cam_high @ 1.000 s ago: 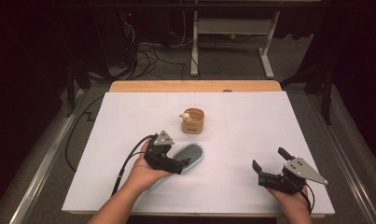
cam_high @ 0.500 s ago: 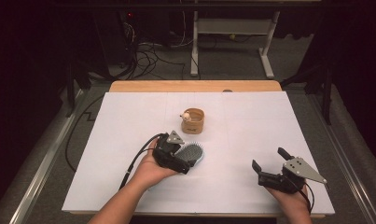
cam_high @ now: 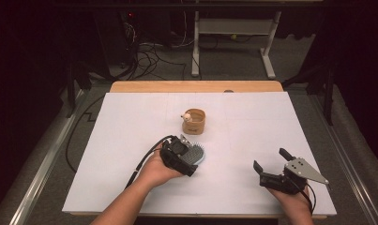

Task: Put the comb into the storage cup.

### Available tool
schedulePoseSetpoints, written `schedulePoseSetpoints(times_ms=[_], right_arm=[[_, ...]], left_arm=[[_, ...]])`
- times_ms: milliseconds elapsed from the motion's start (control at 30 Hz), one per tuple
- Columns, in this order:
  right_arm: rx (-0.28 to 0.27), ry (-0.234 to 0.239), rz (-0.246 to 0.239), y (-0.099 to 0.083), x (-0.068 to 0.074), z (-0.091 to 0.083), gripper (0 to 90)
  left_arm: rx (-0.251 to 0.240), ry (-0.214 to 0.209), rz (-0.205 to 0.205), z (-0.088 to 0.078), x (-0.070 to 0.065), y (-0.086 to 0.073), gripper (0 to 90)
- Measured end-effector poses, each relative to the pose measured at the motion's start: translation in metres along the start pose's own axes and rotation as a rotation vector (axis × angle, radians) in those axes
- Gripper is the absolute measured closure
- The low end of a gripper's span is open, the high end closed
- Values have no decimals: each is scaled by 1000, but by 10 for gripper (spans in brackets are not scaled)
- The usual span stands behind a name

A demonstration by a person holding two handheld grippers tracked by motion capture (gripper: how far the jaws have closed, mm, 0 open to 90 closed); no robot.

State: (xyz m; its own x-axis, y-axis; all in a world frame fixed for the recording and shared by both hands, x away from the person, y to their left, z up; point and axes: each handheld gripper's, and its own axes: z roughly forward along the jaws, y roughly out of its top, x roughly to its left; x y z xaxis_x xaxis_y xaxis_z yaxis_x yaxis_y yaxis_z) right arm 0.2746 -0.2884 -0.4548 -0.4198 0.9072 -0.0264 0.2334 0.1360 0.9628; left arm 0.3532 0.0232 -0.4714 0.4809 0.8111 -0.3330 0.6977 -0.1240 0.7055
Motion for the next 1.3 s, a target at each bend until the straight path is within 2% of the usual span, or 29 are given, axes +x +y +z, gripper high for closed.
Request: schedulePoseSetpoints(times_ms=[133,267,567,767,1300], right_arm=[[2,1,3,0,0,0,0],[0,3,4,0,0,0,0],[0,7,-3,0,1,0,0],[-2,2,-6,0,1,0,0],[3,7,-5,0,3,1,0]], left_arm=[[13,30,22,4,0,-2,75],[31,38,12,7,1,-2,99],[47,42,-7,10,1,1,106],[59,37,12,10,1,1,122],[71,39,8,11,0,2,149]])
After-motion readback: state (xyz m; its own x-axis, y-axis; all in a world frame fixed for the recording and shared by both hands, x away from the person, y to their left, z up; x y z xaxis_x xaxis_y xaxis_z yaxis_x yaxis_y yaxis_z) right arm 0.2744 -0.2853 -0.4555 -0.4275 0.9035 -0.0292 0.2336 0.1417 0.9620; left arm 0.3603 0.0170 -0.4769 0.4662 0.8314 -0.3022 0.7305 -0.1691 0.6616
